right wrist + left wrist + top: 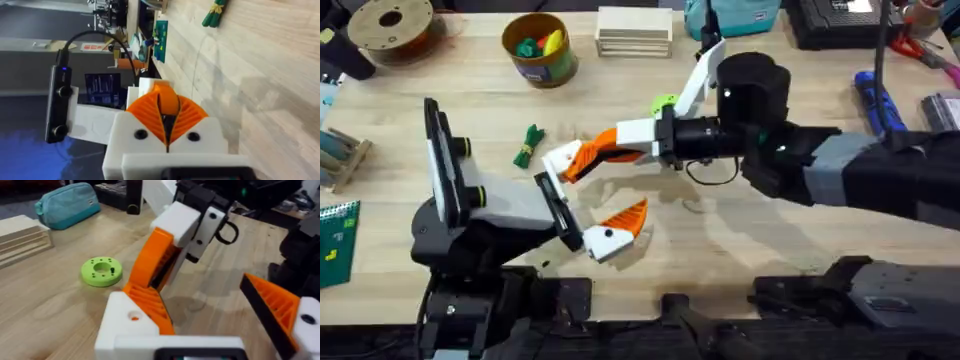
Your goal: Pick up the gripper from the table and insert it into the empty holder that is missing its gripper. Then pick up a screw, insert it into the mounting hole, and use the screwdriver to tighten it. Finally, clean up the table by picking up the vegetable and placing it into the bucket.
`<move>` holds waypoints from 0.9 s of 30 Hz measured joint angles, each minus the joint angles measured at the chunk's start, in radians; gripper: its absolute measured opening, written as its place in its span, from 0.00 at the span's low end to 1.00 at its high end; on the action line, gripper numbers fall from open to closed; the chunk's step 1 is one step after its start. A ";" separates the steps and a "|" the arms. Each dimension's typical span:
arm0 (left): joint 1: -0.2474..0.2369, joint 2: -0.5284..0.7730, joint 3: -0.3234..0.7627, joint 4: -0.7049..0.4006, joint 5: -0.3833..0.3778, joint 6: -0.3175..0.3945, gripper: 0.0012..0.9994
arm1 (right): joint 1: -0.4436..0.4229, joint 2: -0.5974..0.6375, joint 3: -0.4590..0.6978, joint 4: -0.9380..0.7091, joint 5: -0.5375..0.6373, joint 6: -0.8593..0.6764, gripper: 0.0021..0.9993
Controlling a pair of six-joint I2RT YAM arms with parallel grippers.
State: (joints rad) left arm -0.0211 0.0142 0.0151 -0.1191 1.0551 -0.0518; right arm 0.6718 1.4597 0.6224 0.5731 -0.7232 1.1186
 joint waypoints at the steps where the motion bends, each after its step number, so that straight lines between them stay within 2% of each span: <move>1: -0.003 0.000 0.000 -0.001 0.007 0.002 0.99 | -0.008 0.000 -0.002 -0.001 -0.013 0.000 0.00; 16: -0.021 0.000 0.000 -0.008 0.070 0.014 0.99 | -0.082 0.000 -0.031 0.024 -0.136 0.005 0.00; 27: -0.021 0.000 0.000 -0.008 0.075 0.017 0.99 | -0.106 0.000 -0.043 0.031 -0.156 0.005 0.00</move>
State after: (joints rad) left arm -0.0425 0.0139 0.0151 -0.1276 1.1305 -0.0353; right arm 0.5663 1.4597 0.5798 0.6038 -0.8796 1.1236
